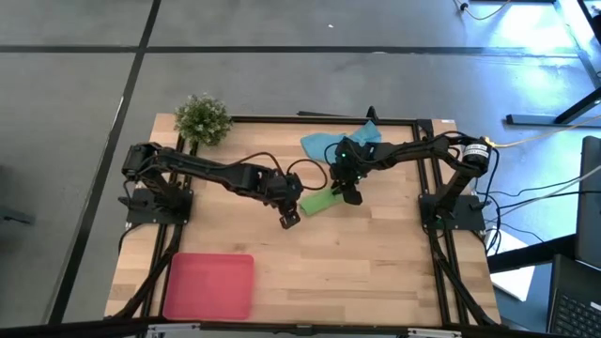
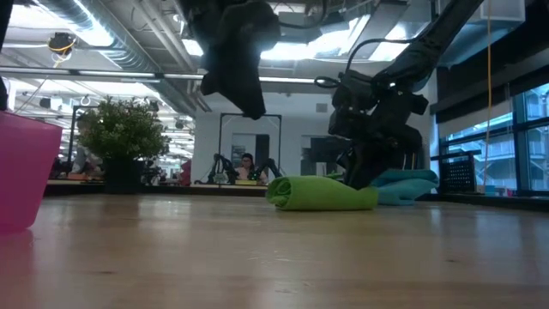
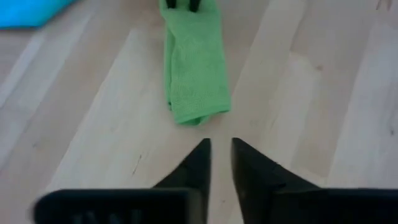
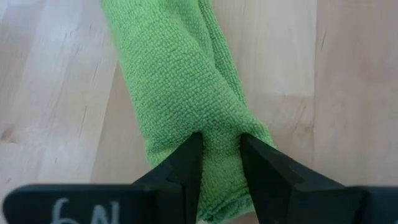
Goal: Roll microfiber towels into tight, uniform cylinder then place into a basket
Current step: Put the folded microfiber green towel into the bin
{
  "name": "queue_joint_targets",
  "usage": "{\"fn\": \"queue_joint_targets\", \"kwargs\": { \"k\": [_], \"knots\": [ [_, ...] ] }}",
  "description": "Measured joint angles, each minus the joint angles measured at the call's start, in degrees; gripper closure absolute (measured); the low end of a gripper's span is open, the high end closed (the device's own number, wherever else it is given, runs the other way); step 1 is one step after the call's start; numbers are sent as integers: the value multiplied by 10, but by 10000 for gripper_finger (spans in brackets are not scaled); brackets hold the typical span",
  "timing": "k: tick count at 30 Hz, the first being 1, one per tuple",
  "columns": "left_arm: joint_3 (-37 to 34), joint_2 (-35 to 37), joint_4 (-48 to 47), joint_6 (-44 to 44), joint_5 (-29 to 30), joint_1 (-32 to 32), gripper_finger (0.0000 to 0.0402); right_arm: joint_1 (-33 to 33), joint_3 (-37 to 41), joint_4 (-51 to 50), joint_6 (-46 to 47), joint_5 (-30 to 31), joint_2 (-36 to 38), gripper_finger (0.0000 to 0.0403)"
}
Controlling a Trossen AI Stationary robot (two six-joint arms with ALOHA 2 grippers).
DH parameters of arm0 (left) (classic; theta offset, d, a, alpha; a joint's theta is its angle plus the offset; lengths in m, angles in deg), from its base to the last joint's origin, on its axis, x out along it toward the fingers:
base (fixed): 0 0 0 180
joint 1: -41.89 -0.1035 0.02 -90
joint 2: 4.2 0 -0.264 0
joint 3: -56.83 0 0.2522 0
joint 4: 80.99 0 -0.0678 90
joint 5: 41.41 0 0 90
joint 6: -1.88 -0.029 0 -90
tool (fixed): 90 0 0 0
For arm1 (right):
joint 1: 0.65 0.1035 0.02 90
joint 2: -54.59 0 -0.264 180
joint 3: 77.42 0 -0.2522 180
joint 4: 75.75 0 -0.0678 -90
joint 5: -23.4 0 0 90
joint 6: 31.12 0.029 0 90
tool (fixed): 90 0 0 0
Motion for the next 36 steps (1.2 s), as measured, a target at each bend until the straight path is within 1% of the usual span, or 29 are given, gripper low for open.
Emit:
{"fn": "queue_joint_targets", "kwargs": {
  "k": [9,13,15,20,22,25,26,29,36],
  "knots": [
    [0,-2,13,-30,31,-3,192,0,0,2,0,0,0,288],
    [0,-24,35,-34,18,-10,128,0,0,5,0,-1,0,288],
    [0,-39,57,-49,-1,-15,95,0,0,6,0,-2,0,288],
    [0,-74,111,-88,-9,-28,15,0,0,14,0,-2,0,288],
    [0,-91,135,-106,-8,-35,7,0,0,15,0,-2,0,288],
    [0,-113,165,-128,-14,-42,10,0,0,16,0,-2,0,288],
    [1,-120,186,-130,-19,-44,8,0,0,16,0,-2,0,288],
    [1,-144,206,-130,-31,-52,3,0,0,18,0,-2,0,288],
    [0,-200,253,-129,-37,-61,3,0,0,26,0,-2,0,288]
  ]
}}
